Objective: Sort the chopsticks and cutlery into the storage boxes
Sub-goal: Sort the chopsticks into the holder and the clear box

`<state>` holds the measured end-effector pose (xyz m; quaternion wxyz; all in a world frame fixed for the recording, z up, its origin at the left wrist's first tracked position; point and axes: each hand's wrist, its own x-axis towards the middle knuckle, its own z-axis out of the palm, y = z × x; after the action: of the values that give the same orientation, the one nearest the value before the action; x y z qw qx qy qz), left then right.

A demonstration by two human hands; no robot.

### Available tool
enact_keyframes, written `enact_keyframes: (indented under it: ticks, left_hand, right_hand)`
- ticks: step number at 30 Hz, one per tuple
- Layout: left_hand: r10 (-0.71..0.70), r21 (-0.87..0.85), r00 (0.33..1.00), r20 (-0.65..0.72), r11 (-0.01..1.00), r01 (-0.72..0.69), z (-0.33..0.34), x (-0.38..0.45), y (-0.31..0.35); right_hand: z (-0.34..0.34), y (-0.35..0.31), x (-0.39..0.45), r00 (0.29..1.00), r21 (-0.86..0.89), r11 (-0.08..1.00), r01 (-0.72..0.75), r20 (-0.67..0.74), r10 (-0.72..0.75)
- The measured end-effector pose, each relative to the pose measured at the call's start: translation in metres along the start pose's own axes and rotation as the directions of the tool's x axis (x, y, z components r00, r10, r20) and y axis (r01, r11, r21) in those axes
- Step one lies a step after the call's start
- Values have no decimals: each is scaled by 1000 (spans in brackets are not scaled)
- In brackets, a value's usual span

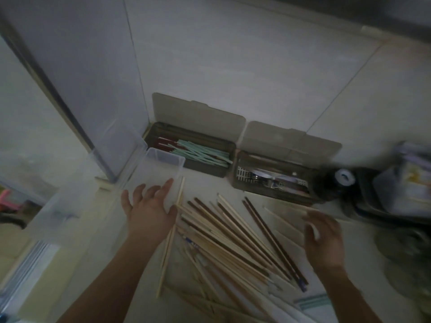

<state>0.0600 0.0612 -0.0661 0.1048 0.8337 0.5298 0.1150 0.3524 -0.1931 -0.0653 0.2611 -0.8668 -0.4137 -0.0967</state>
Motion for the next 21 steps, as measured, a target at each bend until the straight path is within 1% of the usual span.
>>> enact_keyframes:
  ticks: [2,3,5,8,10,12,14,16,21]
  left_hand:
    - [-3,-6,1000,4,1000,3,0,0,0]
    - [-4,-12,1000,5,1000,4,-1,-1,1]
    - [-6,-17,1000,5,1000,6,-2,-1,3]
    - [-7,-10,1000,7,1000,7,-4,-3,4]
    - [-10,-4,1000,21,1000,10,-5,-2,3]
    - [-9,-1,1000,16,1000,9,-4,-1,1]
    - [-1,11,1000,11,1000,1,-2,0,0]
    - [6,26,1000,8,1000,-7,0,1,-3]
    - [-12,35,1000,26,999,11,2,3,-6]
  right_hand:
    - [-25,39,-44,997,-71,995,-71,9,72]
    - [-35,55,-63,997,-107,991,-79,17,81]
    - [-52,78,-93,996,-189,980,-66,52,77]
    - [-64,88,-118,990,-280,960,-8,136,48]
    - [-65,85,-124,981,-287,958,29,194,28]
    - [-65,82,-125,971,-268,963,11,231,53]
    - [-64,82,-124,966,-280,960,-21,240,91]
    - [-63,81,-122,963,-290,957,-21,252,98]
    - [-66,83,-115,963,-287,957,48,268,32]
